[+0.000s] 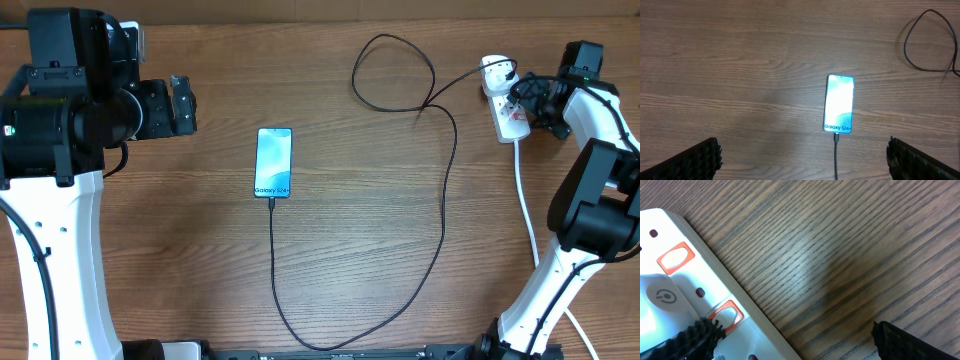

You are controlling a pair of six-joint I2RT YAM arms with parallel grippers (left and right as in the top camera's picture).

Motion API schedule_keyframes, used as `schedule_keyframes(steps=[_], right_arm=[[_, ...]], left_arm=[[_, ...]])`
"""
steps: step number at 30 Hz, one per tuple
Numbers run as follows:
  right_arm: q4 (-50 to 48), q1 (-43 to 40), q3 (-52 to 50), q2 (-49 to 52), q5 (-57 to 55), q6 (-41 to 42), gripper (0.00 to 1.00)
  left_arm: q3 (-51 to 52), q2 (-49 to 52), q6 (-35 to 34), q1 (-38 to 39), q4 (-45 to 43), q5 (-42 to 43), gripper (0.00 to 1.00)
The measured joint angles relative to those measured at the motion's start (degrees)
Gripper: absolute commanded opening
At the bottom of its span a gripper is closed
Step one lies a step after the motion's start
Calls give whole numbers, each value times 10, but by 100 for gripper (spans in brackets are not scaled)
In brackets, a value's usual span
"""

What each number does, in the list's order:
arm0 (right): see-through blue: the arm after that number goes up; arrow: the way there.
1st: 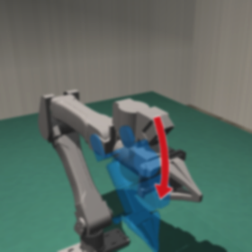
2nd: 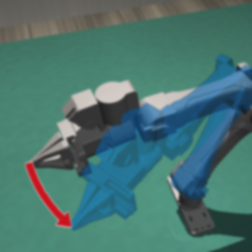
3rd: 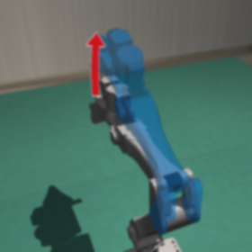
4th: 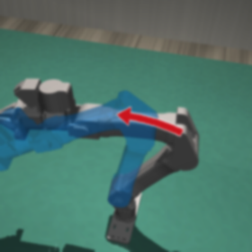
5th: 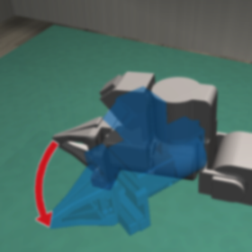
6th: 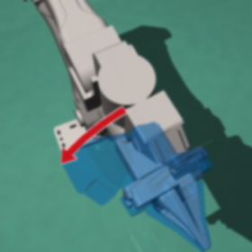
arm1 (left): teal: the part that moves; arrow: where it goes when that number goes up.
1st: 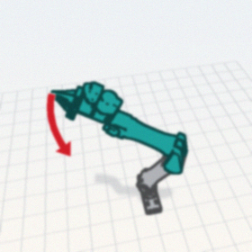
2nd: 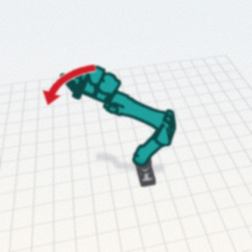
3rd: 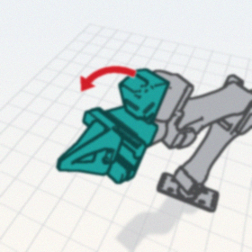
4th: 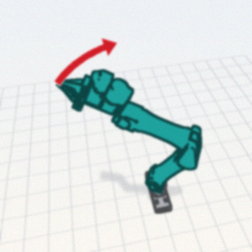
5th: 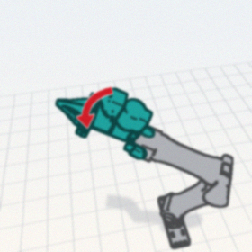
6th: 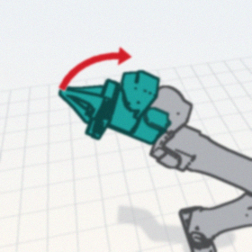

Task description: Plug charger to phone and switch on socket

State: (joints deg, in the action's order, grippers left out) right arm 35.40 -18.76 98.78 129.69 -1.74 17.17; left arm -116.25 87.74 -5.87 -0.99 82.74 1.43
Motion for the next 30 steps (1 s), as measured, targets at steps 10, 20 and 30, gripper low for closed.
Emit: schedule_keyframes(steps=[10,20,30], right_arm=[[5,0,0,0,1,12,100],[2,0,-6,0,11,26,100],[16,-7,1,0,20,27,100]], left_arm=[[0,0,0,0,0,0,99],[0,0,0,0,0,0,100],[0,0,0,0,0,0,100]])
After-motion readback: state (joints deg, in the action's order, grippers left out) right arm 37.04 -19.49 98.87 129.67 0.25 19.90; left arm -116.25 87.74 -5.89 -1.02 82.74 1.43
